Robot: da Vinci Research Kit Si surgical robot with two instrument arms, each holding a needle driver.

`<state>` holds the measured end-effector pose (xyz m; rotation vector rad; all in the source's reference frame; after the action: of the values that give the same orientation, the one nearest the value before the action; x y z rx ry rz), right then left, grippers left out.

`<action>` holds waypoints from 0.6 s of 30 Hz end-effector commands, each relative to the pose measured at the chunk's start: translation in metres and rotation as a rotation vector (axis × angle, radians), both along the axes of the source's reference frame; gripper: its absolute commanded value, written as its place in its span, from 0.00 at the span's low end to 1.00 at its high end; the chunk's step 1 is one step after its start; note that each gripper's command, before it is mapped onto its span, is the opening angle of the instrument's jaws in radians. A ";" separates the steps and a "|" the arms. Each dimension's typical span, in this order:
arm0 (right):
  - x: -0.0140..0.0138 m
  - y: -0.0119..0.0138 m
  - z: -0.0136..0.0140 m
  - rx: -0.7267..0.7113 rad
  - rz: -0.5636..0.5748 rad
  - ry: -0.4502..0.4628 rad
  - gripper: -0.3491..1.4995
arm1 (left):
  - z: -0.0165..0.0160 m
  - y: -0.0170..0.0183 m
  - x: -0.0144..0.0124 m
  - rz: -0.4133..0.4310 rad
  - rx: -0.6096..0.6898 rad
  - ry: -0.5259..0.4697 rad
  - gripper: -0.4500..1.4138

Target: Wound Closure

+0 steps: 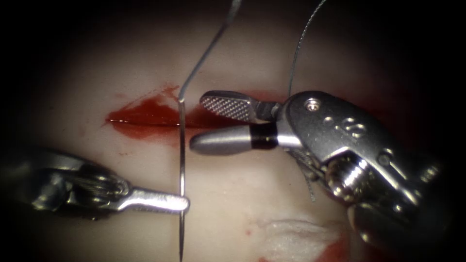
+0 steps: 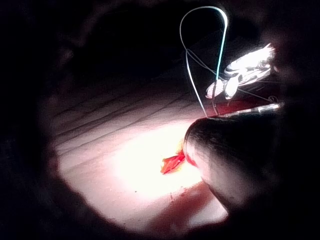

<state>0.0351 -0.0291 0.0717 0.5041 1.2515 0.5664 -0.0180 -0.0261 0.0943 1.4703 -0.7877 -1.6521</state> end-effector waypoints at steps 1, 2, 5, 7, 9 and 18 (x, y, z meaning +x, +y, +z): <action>0.0009 0.0009 0.0001 -0.007 0.000 0.004 0.42 | -0.0002 0.0010 -0.0008 0.006 -0.005 -0.007 0.00; 0.0009 0.0009 0.0001 -0.007 -0.002 0.001 0.42 | -0.0002 0.0010 -0.0008 0.008 -0.005 -0.008 0.00; 0.0010 0.0008 0.0002 -0.002 -0.002 -0.002 0.42 | -0.0003 0.0009 -0.0010 0.013 -0.005 -0.010 0.00; 0.0011 0.0008 0.0003 -0.002 -0.005 -0.001 0.43 | -0.0004 0.0008 -0.0010 0.018 -0.004 -0.013 0.00; 0.0012 0.0007 0.0004 -0.003 -0.008 0.001 0.44 | -0.0004 0.0008 -0.0011 0.021 -0.004 -0.014 0.00; 0.0022 -0.0002 0.0011 0.002 -0.016 -0.011 0.42 | -0.0006 0.0009 -0.0011 0.027 -0.002 -0.018 0.00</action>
<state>0.0365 -0.0302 0.0728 0.5154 1.2303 0.5588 -0.0186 -0.0264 0.0941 1.4916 -0.7679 -1.6232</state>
